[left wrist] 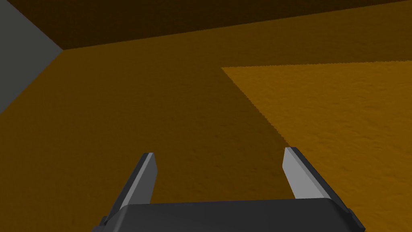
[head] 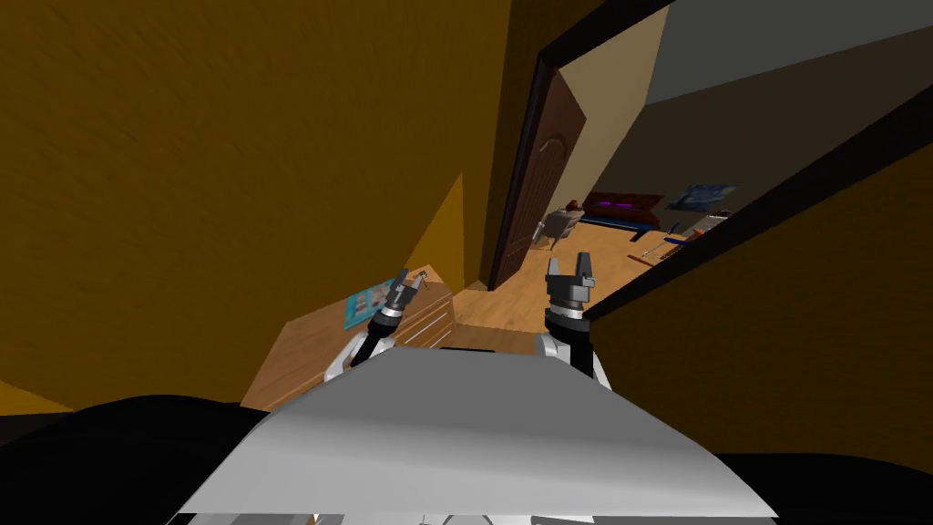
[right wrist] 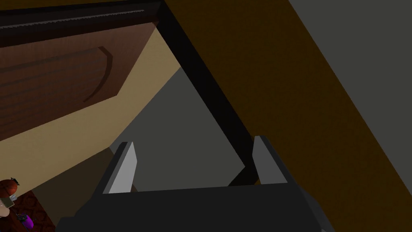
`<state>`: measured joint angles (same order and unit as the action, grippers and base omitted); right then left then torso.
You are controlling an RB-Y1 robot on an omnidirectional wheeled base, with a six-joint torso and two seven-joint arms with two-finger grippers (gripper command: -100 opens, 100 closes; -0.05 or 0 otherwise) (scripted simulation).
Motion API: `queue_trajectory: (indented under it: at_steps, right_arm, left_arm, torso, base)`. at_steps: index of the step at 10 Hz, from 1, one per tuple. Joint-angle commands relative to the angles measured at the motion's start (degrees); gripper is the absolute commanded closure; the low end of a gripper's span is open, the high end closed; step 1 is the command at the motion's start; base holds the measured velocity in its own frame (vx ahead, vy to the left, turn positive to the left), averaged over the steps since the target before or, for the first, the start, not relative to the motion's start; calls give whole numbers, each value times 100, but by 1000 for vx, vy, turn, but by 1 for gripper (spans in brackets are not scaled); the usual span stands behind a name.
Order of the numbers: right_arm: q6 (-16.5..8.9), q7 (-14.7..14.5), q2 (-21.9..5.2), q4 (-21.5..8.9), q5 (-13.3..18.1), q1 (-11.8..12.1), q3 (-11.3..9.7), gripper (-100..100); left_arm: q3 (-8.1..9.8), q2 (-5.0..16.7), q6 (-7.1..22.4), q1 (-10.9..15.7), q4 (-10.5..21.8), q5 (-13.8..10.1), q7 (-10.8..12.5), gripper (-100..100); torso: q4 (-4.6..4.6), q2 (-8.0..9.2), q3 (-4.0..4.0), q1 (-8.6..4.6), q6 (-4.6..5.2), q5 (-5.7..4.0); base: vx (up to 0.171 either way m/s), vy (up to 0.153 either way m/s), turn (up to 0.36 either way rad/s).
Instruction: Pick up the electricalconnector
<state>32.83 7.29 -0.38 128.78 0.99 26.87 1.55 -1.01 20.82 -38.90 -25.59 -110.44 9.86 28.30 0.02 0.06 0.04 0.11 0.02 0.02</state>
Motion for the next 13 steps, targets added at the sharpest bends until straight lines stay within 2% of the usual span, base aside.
queue_trajectory:
  at_steps: [1,2,3,4,5,6,7,8,9,10,11,12,13]
  right_arm:
    - [0,0,0,0,0,0,0,0]
    - [0,0,0,0,0,2,1,0]
    - [0,0,0,0,0,0,0,0]
    - [0,0,0,0,0,2,1,0]
    - [0,0,0,0,0,0,0,0]
    - [0,0,0,0,0,2,1,0]
    - [0,0,0,0,0,1,1,0]
    - [0,0,0,0,0,2,1,0]
    - [0,0,0,0,0,1,1,0]
    - [0,0,0,0,0,2,1,0]
    - [0,0,0,0,0,1,1,0]
    - [0,0,0,0,0,3,2,0]
    - [0,0,0,0,0,1,1,0]
  left_arm:
    - [0,120,-96,6,125,60,189,-100]
    - [-28,343,-243,11,371,204,407,-100]
    - [-28,343,-243,11,372,204,466,-100]
    - [-61,567,-389,13,631,356,681,-100]
    - [-61,567,-389,13,631,356,750,-100]
    - [-97,792,-533,9,901,516,960,-100]
    - [-97,792,-533,9,901,516,1041,-100]
    - [-137,1016,-675,2,1180,683,1228,-100]
    - [-137,1016,-675,2,1180,683,1337,-100]
    - [-179,1240,-812,-9,1381,856,1558,-100]
    - [-179,1240,-812,-9,1469,856,1636,-100]
    - [-221,1466,-945,-22,1668,1032,1828,-100]
    - [-221,1466,-945,-22,1766,1032,1934,-100]
  torso:
    - [0,0,0,0,0,0]
    - [0,-1,0,3,-7,1]
    - [0,0,0,2,-2,1]
    - [0,-1,0,2,-7,0]
    - [0,-1,-1,1,-1,0]
    - [0,-2,-1,2,-8,1]
    - [0,-2,-1,1,-3,0]
    - [0,-4,-2,2,-7,0]
    - [-1,-7,-4,2,-3,0]
    - [-2,-9,-5,3,-8,1]
    - [-2,-9,-5,2,-3,0]
    - [-2,-10,-5,3,-10,1]
    - [-2,-12,-6,3,-5,0]
  base:
    - [-25,18,-127]
    - [-29,10,-242]
    - [-26,12,-143]
    - [-28,6,-310]
    - [-26,13,-151]
    - [-23,5,-269]
    - [-16,10,-164]
    - [-10,7,-284]
    - [-8,11,-136]
    - [-6,5,-329]
    - [-6,12,-136]
    - [-1,5,-242]
    - [0,10,-147]
